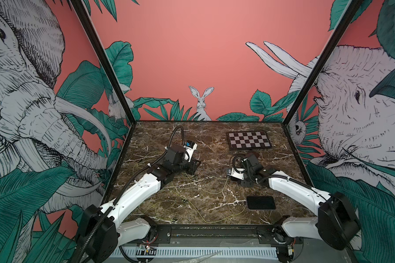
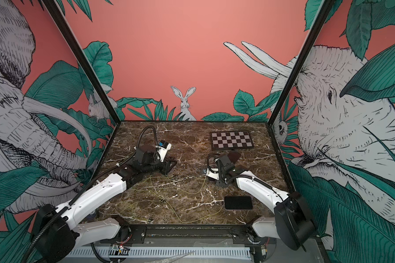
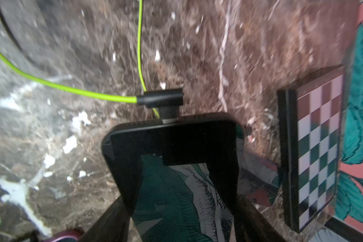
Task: Plug wired earphones into phones
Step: Place the phone at the center of the board.
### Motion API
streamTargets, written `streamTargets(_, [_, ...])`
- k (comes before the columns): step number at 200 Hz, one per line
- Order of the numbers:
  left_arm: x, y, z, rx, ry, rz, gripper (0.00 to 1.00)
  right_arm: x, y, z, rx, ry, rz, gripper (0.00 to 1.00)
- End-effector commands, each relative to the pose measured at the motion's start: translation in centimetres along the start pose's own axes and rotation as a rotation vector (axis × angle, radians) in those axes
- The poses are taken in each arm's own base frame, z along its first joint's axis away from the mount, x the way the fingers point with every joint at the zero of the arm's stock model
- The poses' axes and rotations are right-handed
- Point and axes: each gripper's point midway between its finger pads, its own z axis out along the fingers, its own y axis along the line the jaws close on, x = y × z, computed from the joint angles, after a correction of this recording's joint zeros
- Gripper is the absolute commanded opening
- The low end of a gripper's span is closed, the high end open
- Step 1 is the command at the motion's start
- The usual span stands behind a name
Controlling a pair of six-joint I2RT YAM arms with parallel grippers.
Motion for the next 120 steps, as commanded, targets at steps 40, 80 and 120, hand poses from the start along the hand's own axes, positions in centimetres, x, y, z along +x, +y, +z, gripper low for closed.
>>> streamTargets(40, [0.2, 0.6, -0.6, -0.031, -0.007, 0.031, 0.31, 6.0, 1.5, 1.0, -0.158, 0.251, -0.064, 0.61])
streamTargets(80, [0.2, 0.5, -0.6, -0.026, -0.006, 0.029, 0.3, 7.0, 0.2, 1.7, -0.119, 0.282, 0.012, 0.63])
streamTargets(120, [0.3, 0.7, -0.5, -0.038, -0.004, 0.024, 0.29, 8.1, 0.9, 2.0, -0.169, 0.347, -0.022, 0.78])
